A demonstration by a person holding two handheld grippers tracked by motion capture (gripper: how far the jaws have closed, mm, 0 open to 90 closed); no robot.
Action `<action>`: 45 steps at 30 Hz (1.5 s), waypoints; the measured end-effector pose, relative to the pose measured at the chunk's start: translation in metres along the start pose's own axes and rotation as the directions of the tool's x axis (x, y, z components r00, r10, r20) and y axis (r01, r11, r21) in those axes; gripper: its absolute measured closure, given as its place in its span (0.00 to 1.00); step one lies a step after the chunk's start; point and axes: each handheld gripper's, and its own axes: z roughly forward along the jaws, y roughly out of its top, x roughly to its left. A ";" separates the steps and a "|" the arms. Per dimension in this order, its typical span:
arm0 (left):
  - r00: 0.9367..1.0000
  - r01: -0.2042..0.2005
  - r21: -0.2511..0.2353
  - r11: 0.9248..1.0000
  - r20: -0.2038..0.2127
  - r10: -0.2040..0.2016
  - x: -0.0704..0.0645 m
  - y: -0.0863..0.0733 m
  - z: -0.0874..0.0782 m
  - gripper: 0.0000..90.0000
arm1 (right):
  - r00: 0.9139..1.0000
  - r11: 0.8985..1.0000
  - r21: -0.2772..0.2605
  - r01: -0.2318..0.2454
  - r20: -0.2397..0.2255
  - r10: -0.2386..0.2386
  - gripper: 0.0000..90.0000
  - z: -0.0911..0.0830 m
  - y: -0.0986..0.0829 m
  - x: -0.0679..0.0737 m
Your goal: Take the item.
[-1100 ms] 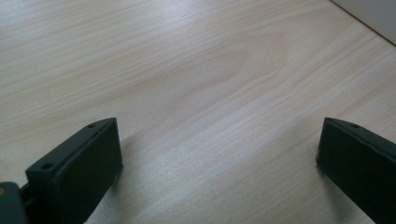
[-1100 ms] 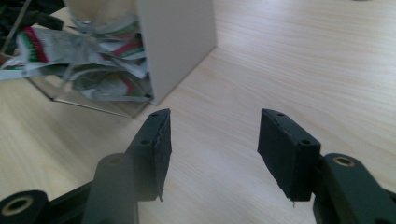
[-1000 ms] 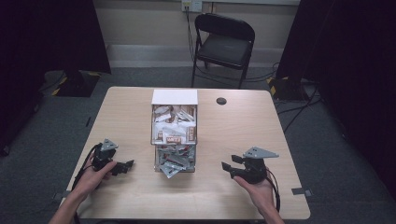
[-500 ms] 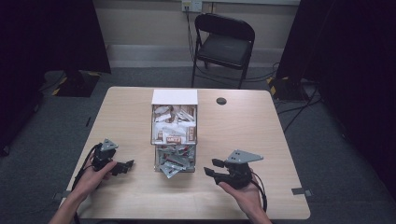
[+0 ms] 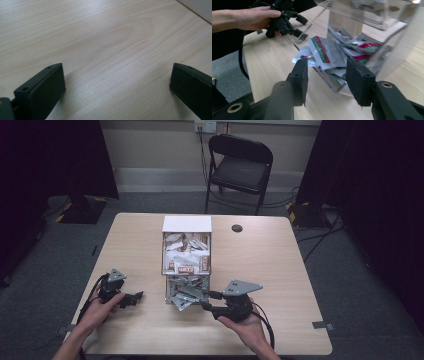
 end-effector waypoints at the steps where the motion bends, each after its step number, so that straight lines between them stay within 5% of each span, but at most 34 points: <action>1: 1.000 -0.004 0.003 1.000 -0.001 0.004 0.000 0.000 0.000 0.00 | 1.000 1.000 0.000 0.002 -0.008 -0.002 0.59 0.004 0.002 0.002; 11: 1.000 -0.003 0.002 1.000 -0.006 0.003 0.000 0.000 -0.001 0.00 | 0.999 1.000 0.002 0.026 -0.035 -0.026 0.63 0.027 0.009 0.008; 26: 1.000 -0.002 0.002 1.000 -0.005 0.002 0.000 0.000 0.000 0.00 | 0.999 1.000 0.012 0.023 -0.033 -0.023 0.57 0.048 0.003 0.002; 35: 1.000 -0.002 0.003 1.000 -0.003 0.002 0.000 0.000 -0.001 0.00 | 0.998 0.998 0.036 0.055 0.003 -0.055 0.56 0.053 0.000 0.001; 45: 1.000 -0.002 0.003 1.000 -0.003 0.002 0.000 0.000 -0.001 0.00 | 0.997 0.998 0.036 0.060 0.048 -0.062 0.70 0.052 -0.001 -0.003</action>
